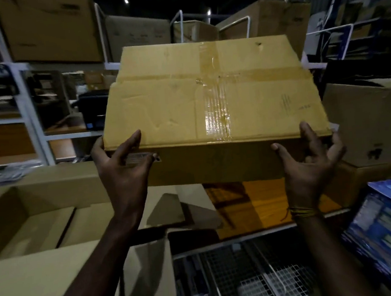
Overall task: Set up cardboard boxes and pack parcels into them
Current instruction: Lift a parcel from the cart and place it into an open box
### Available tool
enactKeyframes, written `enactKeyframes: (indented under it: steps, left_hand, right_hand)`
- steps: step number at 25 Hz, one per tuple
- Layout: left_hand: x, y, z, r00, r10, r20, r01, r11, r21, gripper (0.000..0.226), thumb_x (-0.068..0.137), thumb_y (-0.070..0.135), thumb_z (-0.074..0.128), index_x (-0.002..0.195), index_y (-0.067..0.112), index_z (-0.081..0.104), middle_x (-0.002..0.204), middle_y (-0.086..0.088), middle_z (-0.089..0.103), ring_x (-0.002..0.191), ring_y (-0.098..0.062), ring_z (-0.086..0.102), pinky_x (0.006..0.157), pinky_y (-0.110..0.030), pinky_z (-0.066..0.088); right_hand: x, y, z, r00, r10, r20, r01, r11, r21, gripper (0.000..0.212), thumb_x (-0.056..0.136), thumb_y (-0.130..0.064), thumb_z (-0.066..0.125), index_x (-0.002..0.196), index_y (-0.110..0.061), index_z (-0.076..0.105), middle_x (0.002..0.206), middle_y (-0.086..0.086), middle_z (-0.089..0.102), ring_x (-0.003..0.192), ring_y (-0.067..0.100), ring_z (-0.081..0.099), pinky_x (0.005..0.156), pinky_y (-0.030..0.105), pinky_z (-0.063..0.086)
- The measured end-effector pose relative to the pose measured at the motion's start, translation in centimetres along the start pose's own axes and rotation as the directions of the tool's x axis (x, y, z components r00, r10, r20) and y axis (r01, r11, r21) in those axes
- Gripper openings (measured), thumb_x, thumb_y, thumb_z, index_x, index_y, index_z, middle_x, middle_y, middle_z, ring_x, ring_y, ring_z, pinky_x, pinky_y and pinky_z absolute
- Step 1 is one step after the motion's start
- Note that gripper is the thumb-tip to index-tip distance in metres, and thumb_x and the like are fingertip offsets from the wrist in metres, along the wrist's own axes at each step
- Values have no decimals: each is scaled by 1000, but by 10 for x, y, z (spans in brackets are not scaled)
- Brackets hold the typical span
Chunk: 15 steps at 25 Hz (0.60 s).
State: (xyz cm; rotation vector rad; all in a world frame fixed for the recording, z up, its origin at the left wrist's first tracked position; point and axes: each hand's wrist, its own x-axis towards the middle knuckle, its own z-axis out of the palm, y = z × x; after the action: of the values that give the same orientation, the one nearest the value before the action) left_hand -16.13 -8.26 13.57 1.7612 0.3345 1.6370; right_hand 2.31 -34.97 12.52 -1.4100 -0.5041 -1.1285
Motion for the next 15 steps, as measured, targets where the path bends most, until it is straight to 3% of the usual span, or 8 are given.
enactKeyframes:
  steps: [4,10,15]
  left_hand:
    - [-5,1,-76,998,39,-41,-36,997,61,57,72,20,88,125,26,69,146,-6,34,138,-16,40,104,-38,51]
    - [4,9,-179,995,52,-84,-40,990,137,57,72,16,88,125,23,69,145,-6,34,134,-10,41,102,-27,51]
    - [22,-8,-248,990,86,-111,-57,969,241,60,72,21,88,128,29,67,144,-7,35,138,-19,39,102,-40,53]
  right_hand:
    - [-37,-49,6,1000,-21,16,20,999,25,62,76,-45,81,133,-34,60,148,-20,21,138,28,41,94,54,52]
    - [-84,-124,32,998,-12,66,7,996,85,59,80,-56,76,133,-40,57,149,-1,29,138,28,43,99,51,50]
    - [-119,-176,68,993,32,115,-48,990,135,62,79,-55,73,132,-24,62,149,9,33,140,29,38,105,47,46]
